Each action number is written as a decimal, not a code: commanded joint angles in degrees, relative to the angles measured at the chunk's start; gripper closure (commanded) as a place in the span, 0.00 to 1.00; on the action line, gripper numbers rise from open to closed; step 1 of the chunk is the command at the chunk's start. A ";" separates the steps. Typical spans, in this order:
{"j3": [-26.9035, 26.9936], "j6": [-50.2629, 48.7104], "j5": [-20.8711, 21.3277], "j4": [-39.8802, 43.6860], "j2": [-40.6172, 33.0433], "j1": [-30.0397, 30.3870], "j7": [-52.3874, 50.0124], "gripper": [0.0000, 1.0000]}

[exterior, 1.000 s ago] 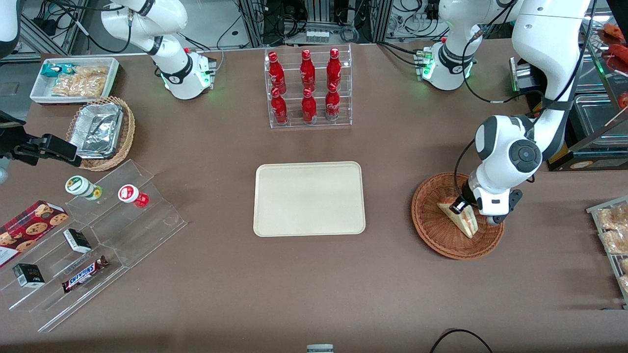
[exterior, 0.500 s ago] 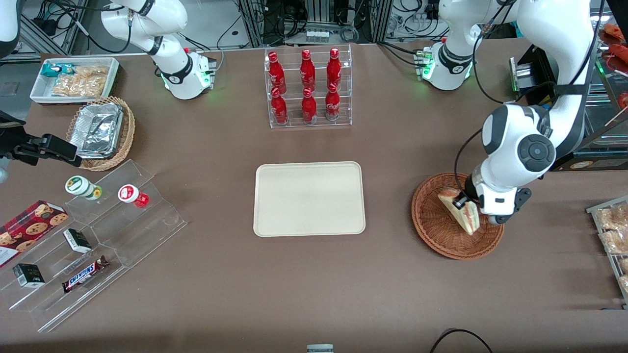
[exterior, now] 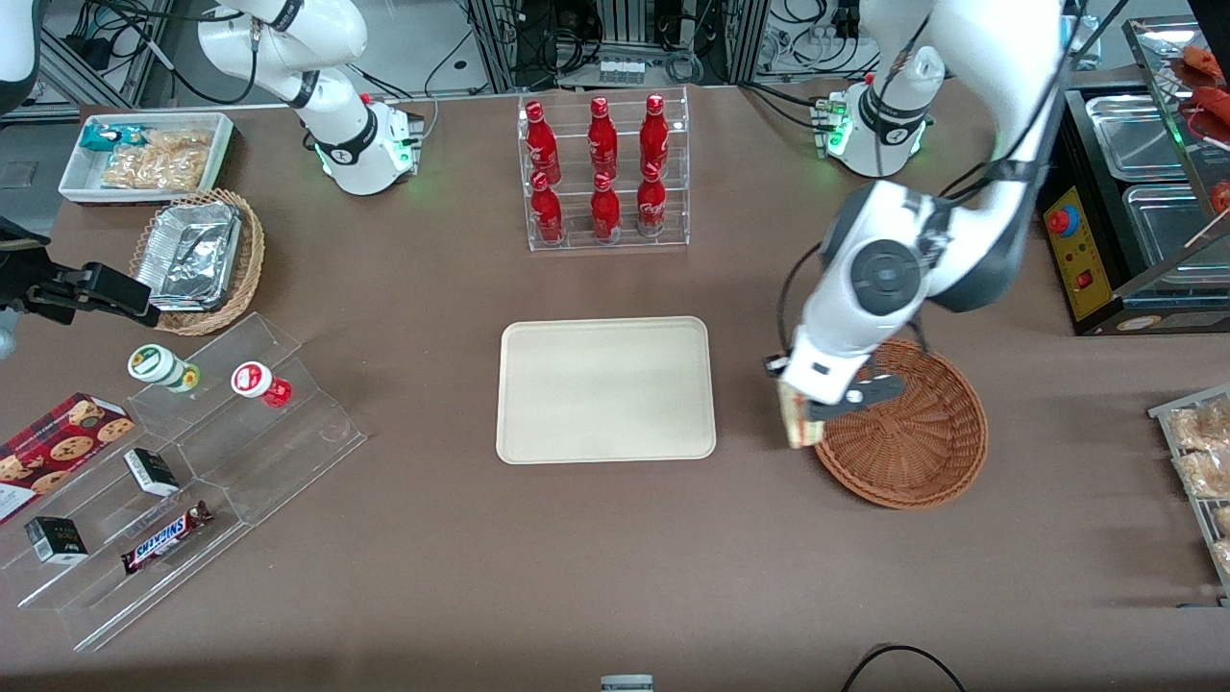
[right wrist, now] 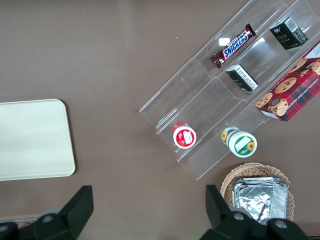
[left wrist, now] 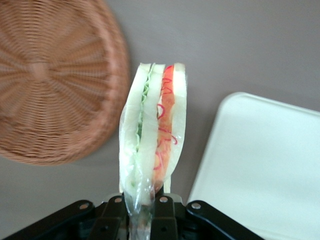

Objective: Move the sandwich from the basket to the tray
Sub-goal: 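Lift the sandwich and carry it over the cream tray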

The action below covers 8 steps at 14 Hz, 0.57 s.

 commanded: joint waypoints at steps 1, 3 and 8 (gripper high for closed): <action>0.68 -0.76 0.17 8.18 7.29 -5.96 -3.48 0.86; 0.68 -0.24 0.08 11.70 10.72 -9.21 -6.12 0.87; 0.51 7.48 0.17 14.36 16.36 -17.74 -14.82 0.88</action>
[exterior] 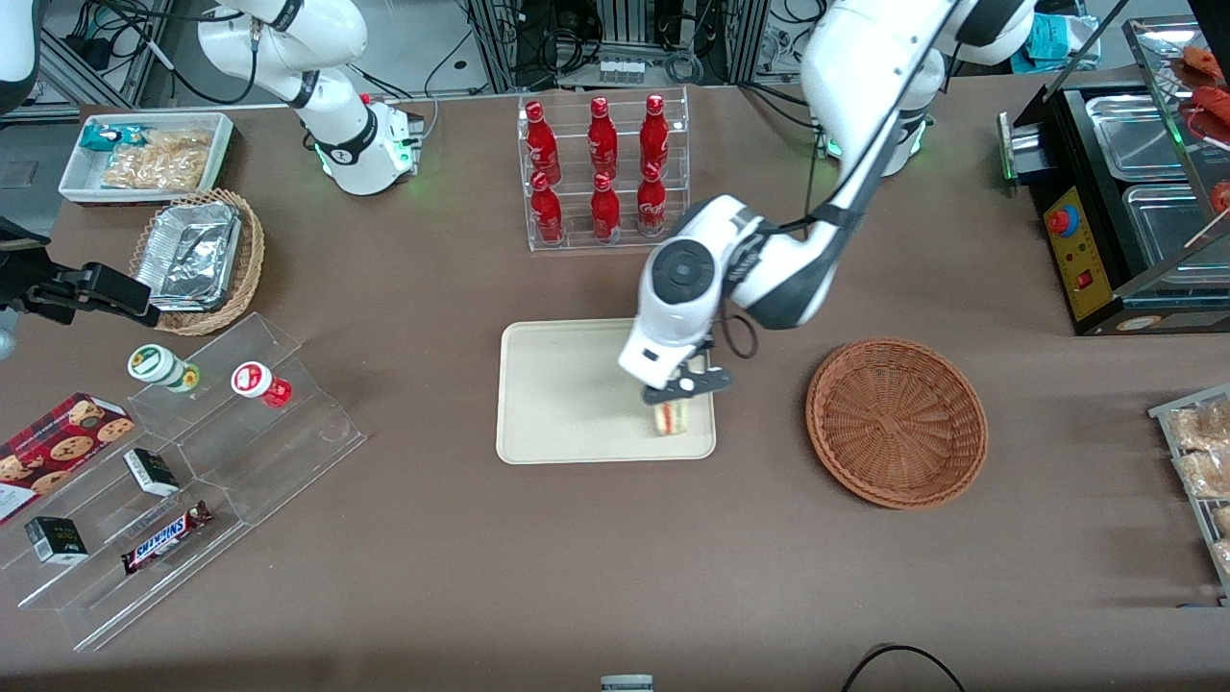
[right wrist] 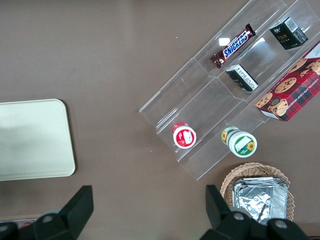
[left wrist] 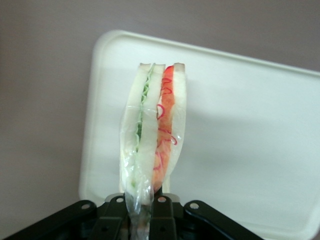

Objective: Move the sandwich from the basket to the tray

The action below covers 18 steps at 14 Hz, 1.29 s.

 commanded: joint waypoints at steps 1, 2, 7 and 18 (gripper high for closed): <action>0.71 3.22 0.35 2.29 3.02 -3.98 -3.79 0.88; 0.71 5.23 0.44 2.20 3.64 -4.60 -3.81 0.88; 0.63 8.50 0.53 2.20 5.84 -5.39 -3.71 0.88; 1.15 -2.54 -0.01 3.87 -1.26 -4.09 -3.19 0.00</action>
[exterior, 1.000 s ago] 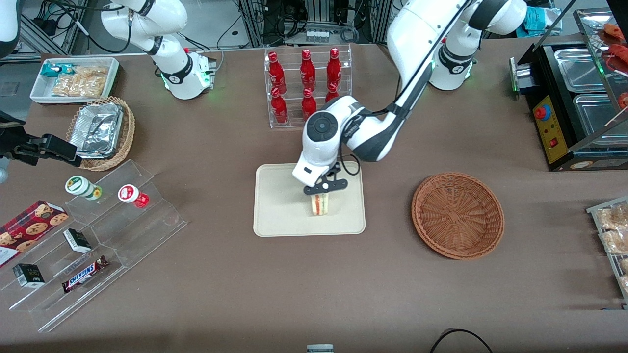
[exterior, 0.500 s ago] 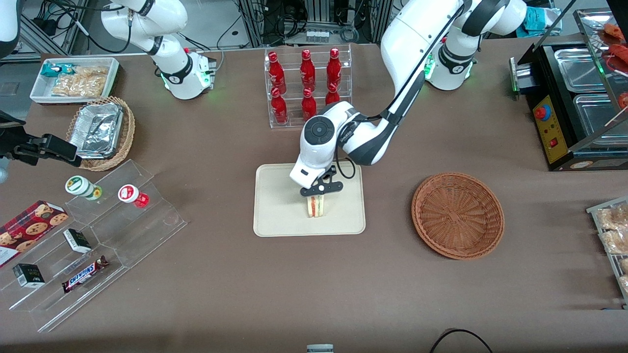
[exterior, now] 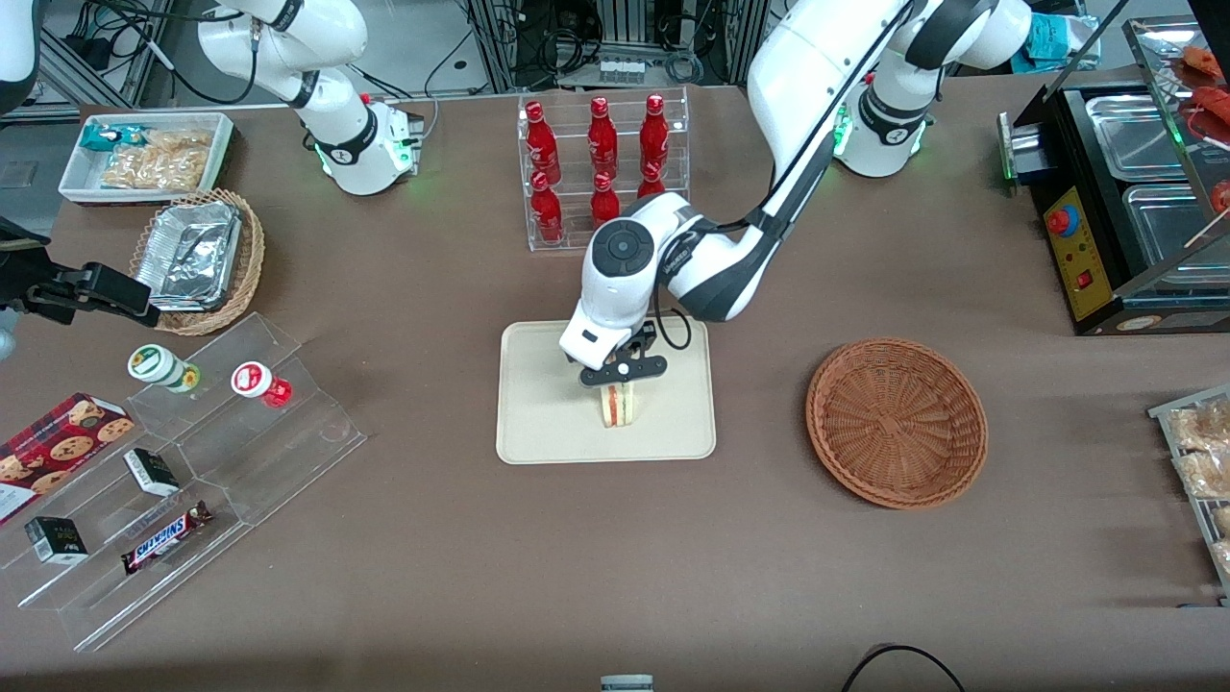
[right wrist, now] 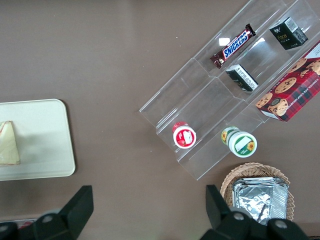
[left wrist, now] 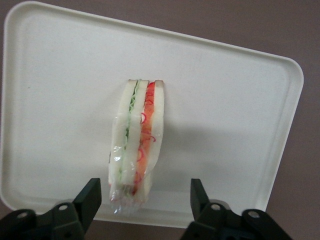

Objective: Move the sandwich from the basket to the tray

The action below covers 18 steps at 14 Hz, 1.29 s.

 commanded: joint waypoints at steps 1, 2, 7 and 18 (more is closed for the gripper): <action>0.69 -8.68 0.68 -1.10 -6.14 1.59 1.04 0.00; 0.69 -12.45 1.04 -1.80 -7.90 3.34 5.83 0.00; 0.87 -19.52 1.39 -5.31 -11.76 9.23 7.28 0.00; 0.78 -26.53 1.48 -21.85 -32.42 30.07 39.43 0.00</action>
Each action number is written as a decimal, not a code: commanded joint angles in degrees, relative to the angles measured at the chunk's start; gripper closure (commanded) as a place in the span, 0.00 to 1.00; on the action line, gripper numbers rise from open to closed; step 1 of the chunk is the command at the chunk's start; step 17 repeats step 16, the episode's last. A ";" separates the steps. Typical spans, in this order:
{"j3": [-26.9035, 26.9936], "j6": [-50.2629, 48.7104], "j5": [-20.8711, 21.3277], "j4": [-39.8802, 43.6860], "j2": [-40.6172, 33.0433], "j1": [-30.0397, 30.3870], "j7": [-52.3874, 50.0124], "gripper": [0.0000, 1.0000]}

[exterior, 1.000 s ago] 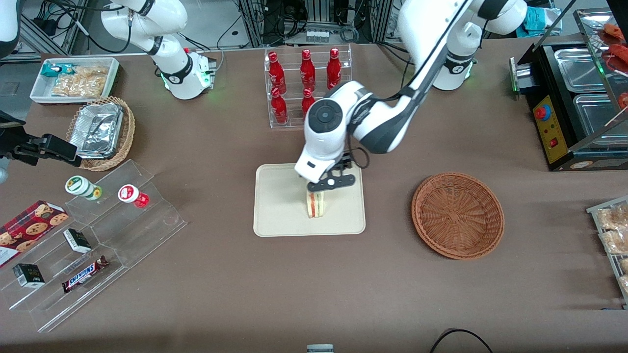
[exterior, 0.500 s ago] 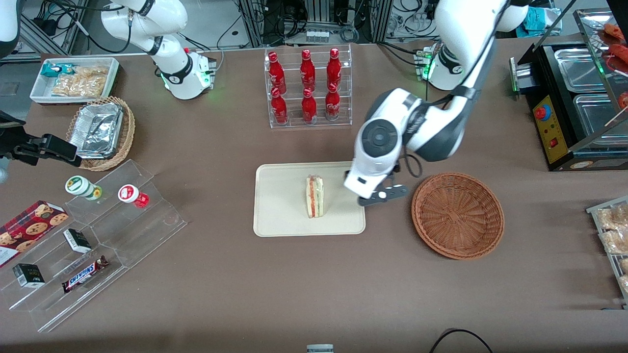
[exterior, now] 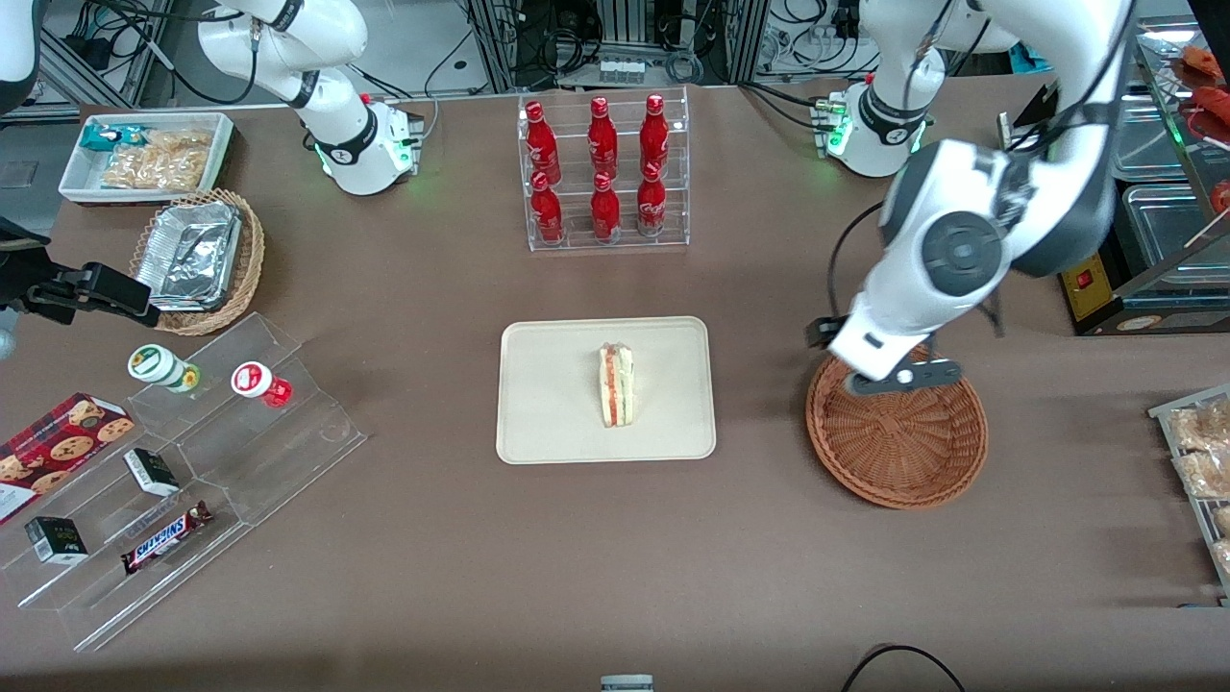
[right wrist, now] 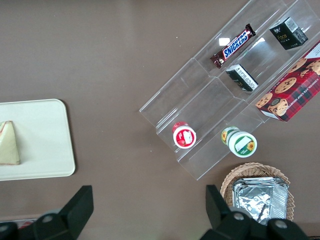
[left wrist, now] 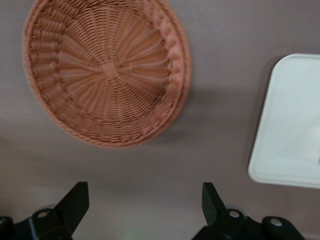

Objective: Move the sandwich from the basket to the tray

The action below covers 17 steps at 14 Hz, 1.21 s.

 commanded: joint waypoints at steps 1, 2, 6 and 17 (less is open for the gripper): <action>-0.79 -3.59 0.02 -2.36 -5.49 3.56 6.01 0.00; -0.79 -4.82 0.11 -2.27 -6.28 4.79 7.68 0.00; -1.05 -8.25 -1.29 -1.92 -10.06 9.98 14.70 0.00; -0.70 -9.84 -0.95 5.37 -12.53 14.56 22.20 0.00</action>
